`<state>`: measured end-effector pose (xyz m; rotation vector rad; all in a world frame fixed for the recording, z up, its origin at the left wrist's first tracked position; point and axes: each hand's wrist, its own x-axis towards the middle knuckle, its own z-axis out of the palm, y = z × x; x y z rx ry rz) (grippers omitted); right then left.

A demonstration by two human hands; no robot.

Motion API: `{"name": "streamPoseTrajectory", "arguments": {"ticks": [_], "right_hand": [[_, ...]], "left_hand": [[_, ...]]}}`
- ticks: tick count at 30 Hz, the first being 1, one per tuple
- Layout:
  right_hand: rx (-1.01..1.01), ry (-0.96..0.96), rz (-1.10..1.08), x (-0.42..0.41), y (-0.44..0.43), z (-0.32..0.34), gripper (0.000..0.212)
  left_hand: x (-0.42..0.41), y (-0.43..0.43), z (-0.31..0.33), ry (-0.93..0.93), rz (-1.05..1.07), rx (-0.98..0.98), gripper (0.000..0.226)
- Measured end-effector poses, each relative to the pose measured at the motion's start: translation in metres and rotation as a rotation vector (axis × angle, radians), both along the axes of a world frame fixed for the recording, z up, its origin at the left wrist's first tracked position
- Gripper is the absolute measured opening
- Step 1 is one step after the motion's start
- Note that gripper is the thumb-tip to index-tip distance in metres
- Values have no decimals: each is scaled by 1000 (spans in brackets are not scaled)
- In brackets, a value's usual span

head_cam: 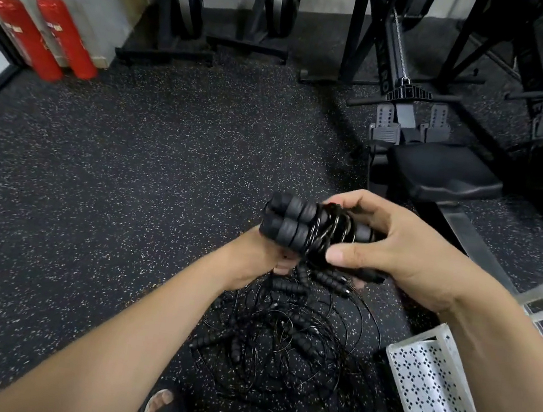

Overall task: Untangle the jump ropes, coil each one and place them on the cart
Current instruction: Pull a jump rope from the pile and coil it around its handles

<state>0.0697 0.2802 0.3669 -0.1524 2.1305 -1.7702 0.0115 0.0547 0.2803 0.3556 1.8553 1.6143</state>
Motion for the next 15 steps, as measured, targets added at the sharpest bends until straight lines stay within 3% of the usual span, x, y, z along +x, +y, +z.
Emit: {"name": "streamPoseTrajectory", "arguments": {"ticks": [4, 8, 12, 15], "right_hand": [[173, 126, -197, -5, 5, -6, 53], [322, 161, -335, -13, 14, -18, 56], [643, 202, -357, -23, 21, -33, 58], [754, 71, -181, -25, 17, -38, 58]], "left_hand": [[3, 11, 7, 32, 46, -173, 28], [6, 9, 18, 377, -114, -544, 31], [9, 8, 30, 445, -175, -610, 27], [6, 3, 36, 482, -188, -612, 24]]}}
